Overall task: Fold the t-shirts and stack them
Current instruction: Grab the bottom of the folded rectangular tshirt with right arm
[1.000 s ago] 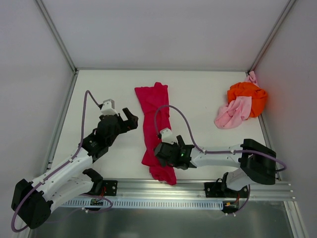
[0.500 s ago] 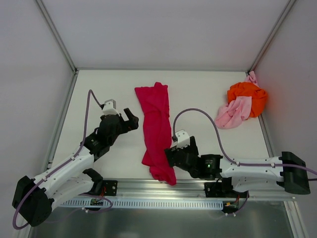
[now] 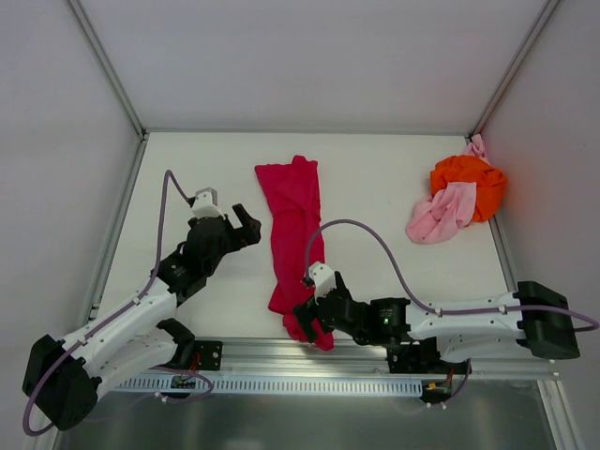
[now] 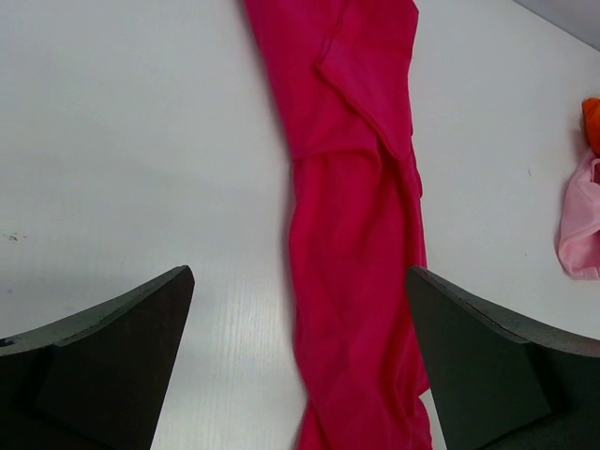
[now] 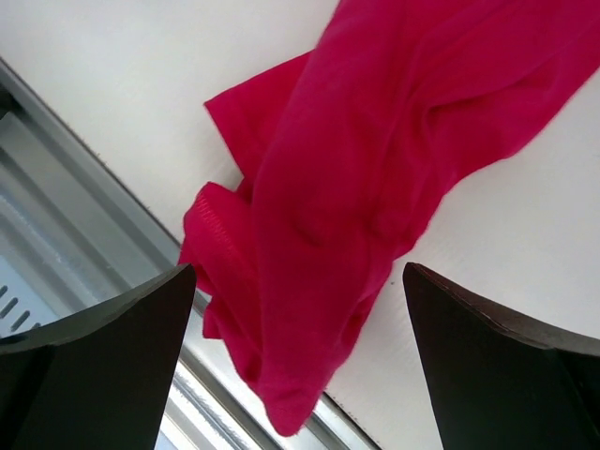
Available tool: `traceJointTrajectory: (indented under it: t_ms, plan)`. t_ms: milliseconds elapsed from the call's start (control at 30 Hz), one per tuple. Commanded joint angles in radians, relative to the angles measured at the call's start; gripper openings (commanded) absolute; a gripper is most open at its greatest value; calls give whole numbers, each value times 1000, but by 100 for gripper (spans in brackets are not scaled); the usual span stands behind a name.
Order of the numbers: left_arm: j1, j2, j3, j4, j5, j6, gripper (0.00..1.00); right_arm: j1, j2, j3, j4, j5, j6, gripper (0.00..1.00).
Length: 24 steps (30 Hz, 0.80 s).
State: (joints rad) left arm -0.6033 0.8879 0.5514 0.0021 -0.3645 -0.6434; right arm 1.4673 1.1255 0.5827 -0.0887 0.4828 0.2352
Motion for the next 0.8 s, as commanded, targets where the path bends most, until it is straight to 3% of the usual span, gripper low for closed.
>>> traceJointTrajectory:
  t_ms: [0,300,533,600,633,733,767]
  plan:
    - [-9,-18,-2,22,-30,1,99,24,69,0,72,-88,7,100]
    - [-10,-20,-4,24,-42,7,99,77,359,87,116,-167,6,100]
    - [-9,-26,4,26,-25,19,99,84,511,173,29,-75,3,100]
    - [-9,-27,18,19,-17,22,99,85,551,190,20,-61,-2,88]
    - [-10,-32,21,9,-20,22,99,87,560,204,11,-41,-4,66]
    - [-10,-53,13,4,-48,18,99,88,582,216,-5,-7,1,29]
    - [-9,-58,7,4,-54,17,99,91,586,218,-6,3,-5,23]
